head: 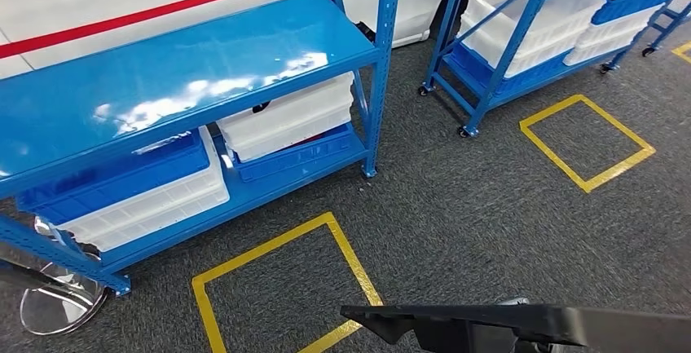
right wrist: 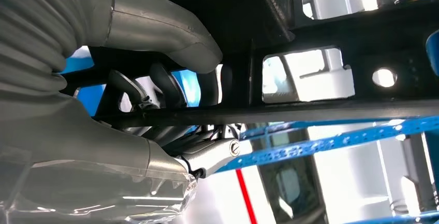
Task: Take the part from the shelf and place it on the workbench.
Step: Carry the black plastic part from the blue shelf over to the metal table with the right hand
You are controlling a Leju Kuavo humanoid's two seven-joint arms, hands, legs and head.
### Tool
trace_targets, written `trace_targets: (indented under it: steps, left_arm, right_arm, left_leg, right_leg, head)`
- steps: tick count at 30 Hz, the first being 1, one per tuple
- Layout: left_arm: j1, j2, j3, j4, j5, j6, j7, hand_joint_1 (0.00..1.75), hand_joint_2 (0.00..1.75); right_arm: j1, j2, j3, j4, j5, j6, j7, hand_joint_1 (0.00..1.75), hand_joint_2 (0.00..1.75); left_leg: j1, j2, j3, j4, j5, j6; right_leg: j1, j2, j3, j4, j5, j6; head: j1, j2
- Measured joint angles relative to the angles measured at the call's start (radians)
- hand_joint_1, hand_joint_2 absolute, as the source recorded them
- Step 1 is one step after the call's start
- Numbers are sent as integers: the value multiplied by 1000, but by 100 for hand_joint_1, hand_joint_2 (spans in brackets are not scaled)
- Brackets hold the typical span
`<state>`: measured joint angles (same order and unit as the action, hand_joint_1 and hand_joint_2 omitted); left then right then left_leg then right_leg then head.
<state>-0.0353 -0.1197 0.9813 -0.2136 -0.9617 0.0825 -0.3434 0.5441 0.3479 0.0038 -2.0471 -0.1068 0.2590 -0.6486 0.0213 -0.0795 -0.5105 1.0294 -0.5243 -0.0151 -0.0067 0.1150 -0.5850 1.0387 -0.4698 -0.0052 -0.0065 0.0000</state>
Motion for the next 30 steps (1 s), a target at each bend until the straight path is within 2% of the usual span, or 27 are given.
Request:
trace_targets:
  steps: [2, 3, 4, 6, 7, 8, 9, 10, 11, 13, 14, 15, 16, 17, 18, 19, 21, 22, 23, 24, 25, 26, 28, 29, 30]
  left_arm:
    - [-2, 1, 0, 0, -2, -4, 2, 0, 0]
    - [-2, 1, 0, 0, -2, -7, 2, 0, 0]
    - [-2, 1, 1, 0, -2, -9, 2, 0, 0]
    - [2, 2, 1, 0, -2, -10, 2, 0, 0]
    - [4, 3, 2, 0, -2, -12, 2, 0, 0]
    - [5, 5, 3, 0, -2, -14, 2, 0, 0]
    - [5, 6, 5, 0, -3, -16, 2, 0, 0]
    - [5, 7, 6, 0, -4, -18, 3, 0, 0]
    - [4, 7, 7, 0, -6, -21, 4, 0, 0]
    - [3, 7, 7, 0, -14, -27, 5, 0, 0]
    - [4, 7, 7, 0, -17, -30, 5, 0, 0]
    - [5, 7, 7, 0, -20, -33, 4, 0, 0]
    - [5, 7, 7, 0, -22, -35, 4, 0, 0]
    - [5, 7, 7, 0, -22, -36, 4, 0, 0]
    - [4, 8, 7, 0, -23, -37, 3, 0, 0]
    - [4, 8, 7, 0, -23, -39, 3, 0, 0]
    - [6, 10, 8, 0, -23, -41, 2, 0, 0]
    - [9, 10, 8, 0, -23, -41, 2, 0, 0]
    - [12, 11, 8, 0, -24, -41, 2, 0, 0]
    - [14, 12, 8, 0, -25, -41, 3, 0, 0]
    - [15, 13, 8, 0, -28, -42, 4, 0, 0]
    - [15, 13, 8, 0, -31, -42, 5, 0, 0]
    - [15, 13, 8, 0, -37, -43, 7, 0, 0]
    - [15, 13, 8, 0, -39, -44, 9, 0, 0]
    - [15, 13, 8, 0, -41, -45, 11, 0, 0]
  right_arm:
    - [5, 2, 0, 0, 15, -11, -6, 175, 175]
    - [7, 2, 0, 0, 22, -16, -8, 175, 175]
    - [8, 2, 1, 0, 27, -19, -9, 175, 175]
    - [8, 2, 1, 0, 30, -23, -11, 175, 175]
    - [7, 2, 2, 0, 32, -26, -12, 175, 175]
    - [7, 2, 2, 1, 34, -29, -13, 175, 175]
    - [7, 2, 2, 2, 36, -32, -14, 175, 175]
    - [6, 2, 3, 2, 38, -35, -15, 175, 175]
    - [5, 2, 4, 3, 41, -37, -15, 175, 175]
    - [4, 2, 8, 3, 47, -39, -16, 175, 175]
    - [5, 2, 10, 2, 51, -39, -18, 175, 175]
    - [7, 2, 12, 1, 53, -39, -21, 175, 175]
    - [9, 3, 13, 0, 56, -40, -23, 175, 175]
    - [12, 3, 14, -1, 58, -42, -26, 175, 175]
    - [14, 4, 14, -2, 59, -43, -28, 175, 175]
    - [15, 5, 15, -3, 60, -44, -29, 175, 175]
    - [15, 7, 18, -5, 61, -45, -30, 175, 175]
    - [15, 8, 19, -5, 62, -45, -30, 175, 175]
    - [16, 8, 19, -5, 62, -46, -30, 175, 175]
    - [16, 9, 19, -5, 63, -47, -31, 175, 175]
    - [16, 9, 19, -5, 64, -49, -31, 175, 175]
    - [17, 9, 19, -5, 66, -50, -32, 175, 175]
    - [18, 9, 19, -7, 70, -53, -34, 175, 175]
    - [18, 10, 20, -9, 72, -54, -34, 175, 175]
    - [20, 10, 20, -11, 74, -56, -35, 175, 175]
  left_leg:
    - [0, 22, -1, -6, 6, 14]
    - [1, 35, 0, -10, 11, 22]
    - [2, 49, -1, -15, 15, 29]
    - [-1, 78, -4, -18, 18, 36]
    - [-3, 93, -6, -18, 18, 37]
    - [-4, 108, -7, -17, 18, 37]
    - [-5, 123, -7, -17, 18, 37]
    - [-6, 136, -7, -17, 17, 37]
    - [-7, 148, -5, -17, 16, 36]
    - [-10, 169, 0, -17, 12, 32]
    - [-12, 179, 2, -16, 10, 28]
    - [-13, 189, 4, -17, 9, 23]
    - [-14, 200, 7, -19, 8, 18]
    - [-14, 205, 9, -20, 6, 13]
    - [-13, 191, 10, -16, -2, 8]
    - [-12, 166, 5, 3, -19, 3]
    - [-9, 105, -36, 102, -80, -1]
    - [-8, 93, -66, 170, -111, -2]
    - [-8, 88, -93, 226, -129, -4]
    - [-7, 86, -107, 252, -127, -5]
    - [-6, 84, -104, 239, -104, -6]
    - [-4, 78, -84, 188, -65, -8]
    - [4, 27, -34, 64, -8, -9]
    - [7, 3, -19, 26, 3, -8]
    - [8, -12, -15, 11, 2, -4]
  right_leg:
    - [-3, 14, -10, 1, 6, 14]
    - [-2, -1, -16, 10, -1, 19]
    - [-1, -28, -31, 39, -20, 23]
    - [0, -89, -81, 148, -85, 28]
    - [-1, -101, -110, 211, -113, 31]
    - [-3, -107, -128, 253, -126, 32]
    - [-4, -110, -129, 263, -121, 32]
    - [-4, -115, -109, 232, -99, 30]
    - [-3, -127, -73, 170, -67, 25]
    - [8, -182, 1, 38, -26, 10]
    - [15, -201, 20, 1, -20, 2]
    - [20, -210, 25, -14, -22, -4]
    - [23, -198, 23, -17, -19, -8]
    - [20, -183, 23, -22, -16, -13]
    - [16, -171, 25, -28, -11, -17]
    - [11, -159, 27, -35, -6, -22]
    - [7, -135, 27, -41, -1, -28]
    - [7, -121, 26, -40, 0, -30]
    - [7, -105, 26, -38, 0, -31]
    - [6, -89, 25, -36, 0, -31]
    - [5, -73, 26, -33, -1, -30]
    - [4, -58, 25, -27, -3, -27]
    - [2, -28, 18, -10, -9, -17]
    - [1, -15, 12, -2, -10, -11]
    - [1, -2, 5, 2, -10, -4]
  head:
    - [1, 0]
    - [3, 0]
    - [7, 0]
    - [15, 0]
    - [17, 0]
    - [17, 0]
    - [17, 0]
    - [17, 0]
    - [17, 0]
    - [16, 0]
    - [17, 0]
    - [17, 0]
    - [18, 0]
    - [18, 0]
    - [18, 0]
    - [17, 0]
    - [14, 0]
    - [13, 0]
    - [12, 0]
    - [12, 0]
    - [12, 0]
    - [12, 0]
    - [11, 0]
    - [12, 0]
    - [12, 0]
